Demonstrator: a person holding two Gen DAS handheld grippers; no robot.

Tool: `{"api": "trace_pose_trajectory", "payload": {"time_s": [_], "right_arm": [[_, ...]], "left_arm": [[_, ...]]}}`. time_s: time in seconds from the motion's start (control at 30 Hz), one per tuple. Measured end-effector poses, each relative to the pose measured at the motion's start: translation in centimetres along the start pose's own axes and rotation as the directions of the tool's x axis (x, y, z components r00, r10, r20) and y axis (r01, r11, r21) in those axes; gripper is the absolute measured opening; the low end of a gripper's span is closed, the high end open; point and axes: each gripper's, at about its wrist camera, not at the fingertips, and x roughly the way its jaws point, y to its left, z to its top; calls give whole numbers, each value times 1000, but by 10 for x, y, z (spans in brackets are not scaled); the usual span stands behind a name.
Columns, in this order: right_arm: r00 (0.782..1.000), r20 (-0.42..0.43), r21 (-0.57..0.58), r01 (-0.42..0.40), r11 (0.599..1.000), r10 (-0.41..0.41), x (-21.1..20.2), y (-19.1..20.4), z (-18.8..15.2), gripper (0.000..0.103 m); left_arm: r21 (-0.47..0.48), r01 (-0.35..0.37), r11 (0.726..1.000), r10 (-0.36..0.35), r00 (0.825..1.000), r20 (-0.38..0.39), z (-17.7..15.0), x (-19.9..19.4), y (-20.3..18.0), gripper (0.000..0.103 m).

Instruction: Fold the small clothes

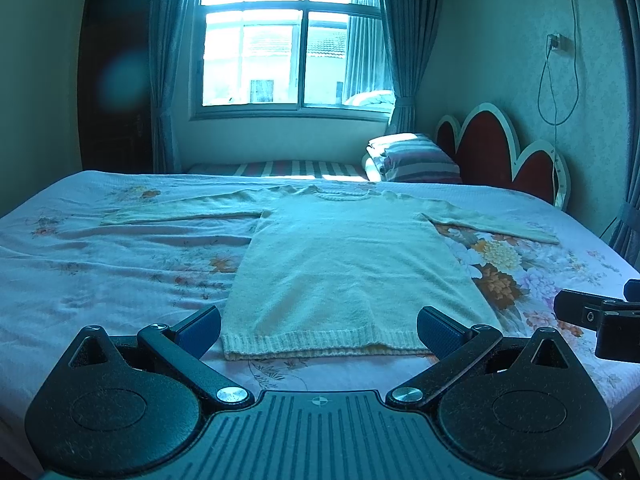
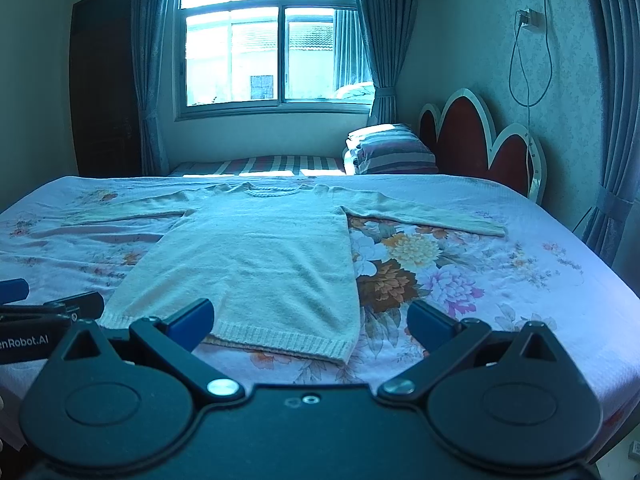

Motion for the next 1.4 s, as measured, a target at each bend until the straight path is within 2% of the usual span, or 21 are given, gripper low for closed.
{"api": "trace_pose_trajectory", "payload": {"time_s": [0.8, 1.07, 1.17, 1.23, 1.4], "right_arm": [[1000, 1, 1, 2, 1000, -2, -2, -2, 0, 103], [1000, 3, 7, -5, 1000, 5, -1, -7, 1, 103], [999, 34, 35, -6, 999, 5, 2, -23, 11, 102], [997, 67, 56, 22, 998, -26, 10, -44, 24, 101], [992, 101, 218, 50, 975, -73, 69, -115, 59, 87]], "left_arm": [[1, 3, 1000, -3, 1000, 8, 0, -2, 0, 103], [-25, 4, 1000, -4, 1000, -5, 6, 6, 5, 103], [-35, 4, 999, -3, 1000, 7, 22, 21, 13, 103], [-56, 3, 998, -1, 1000, 24, 35, 35, 21, 103], [-128, -19, 992, 23, 999, 32, 59, 87, 50, 103]]}}
